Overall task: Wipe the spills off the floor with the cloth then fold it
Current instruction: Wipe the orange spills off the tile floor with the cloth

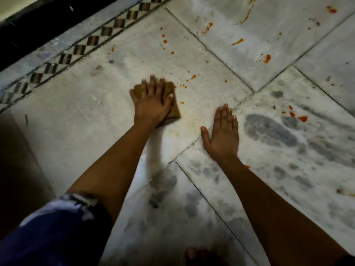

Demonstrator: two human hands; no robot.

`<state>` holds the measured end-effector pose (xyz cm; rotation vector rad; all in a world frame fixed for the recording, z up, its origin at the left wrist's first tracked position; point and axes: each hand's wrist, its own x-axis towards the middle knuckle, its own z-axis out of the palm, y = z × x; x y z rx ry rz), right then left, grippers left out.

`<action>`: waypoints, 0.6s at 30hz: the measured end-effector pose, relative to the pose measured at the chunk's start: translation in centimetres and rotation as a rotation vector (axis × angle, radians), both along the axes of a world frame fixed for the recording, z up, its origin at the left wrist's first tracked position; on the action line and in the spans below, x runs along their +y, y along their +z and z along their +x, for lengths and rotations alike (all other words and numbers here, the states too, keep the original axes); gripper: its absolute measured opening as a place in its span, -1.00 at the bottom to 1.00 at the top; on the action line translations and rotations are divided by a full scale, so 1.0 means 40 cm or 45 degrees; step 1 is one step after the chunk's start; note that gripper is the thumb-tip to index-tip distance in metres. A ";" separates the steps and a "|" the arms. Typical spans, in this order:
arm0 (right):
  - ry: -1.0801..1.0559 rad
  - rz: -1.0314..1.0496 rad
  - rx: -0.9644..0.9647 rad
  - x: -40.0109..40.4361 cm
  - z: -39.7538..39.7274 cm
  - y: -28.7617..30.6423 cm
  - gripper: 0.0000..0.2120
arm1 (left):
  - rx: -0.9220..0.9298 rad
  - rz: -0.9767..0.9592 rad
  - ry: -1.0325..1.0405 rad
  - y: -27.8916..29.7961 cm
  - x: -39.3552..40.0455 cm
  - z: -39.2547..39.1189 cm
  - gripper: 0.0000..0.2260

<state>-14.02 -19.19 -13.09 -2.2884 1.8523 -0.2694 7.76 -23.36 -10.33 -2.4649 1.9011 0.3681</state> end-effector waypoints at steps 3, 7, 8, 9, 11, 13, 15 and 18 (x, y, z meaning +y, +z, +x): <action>0.002 -0.005 0.017 -0.002 0.003 -0.001 -0.29 | 0.045 0.016 -0.123 0.001 0.002 -0.079 -0.44; 0.004 -0.005 0.010 -0.002 0.000 -0.005 -0.28 | -0.036 -0.070 -0.395 -0.012 0.126 -0.057 -0.42; 0.004 -0.005 0.011 0.000 -0.001 -0.008 -0.28 | -0.028 -0.075 -0.381 -0.014 0.130 -0.030 -0.44; 0.004 -0.004 0.010 0.000 0.000 -0.009 -0.28 | -0.015 -0.068 -0.336 -0.015 0.118 -0.005 -0.46; 0.005 0.007 0.007 -0.001 -0.002 -0.008 -0.28 | 0.008 -0.020 -0.204 -0.011 0.060 0.020 -0.49; 0.012 0.009 0.009 -0.001 -0.003 -0.005 -0.28 | 0.058 0.028 -0.069 -0.002 -0.021 0.004 -0.51; 0.021 0.003 0.003 0.003 -0.001 -0.001 -0.28 | 0.046 0.050 -0.075 0.008 -0.061 -0.047 -0.51; -0.030 -0.026 -0.001 -0.003 -0.012 0.003 -0.28 | -0.031 0.029 -0.327 0.009 -0.007 -0.114 -0.47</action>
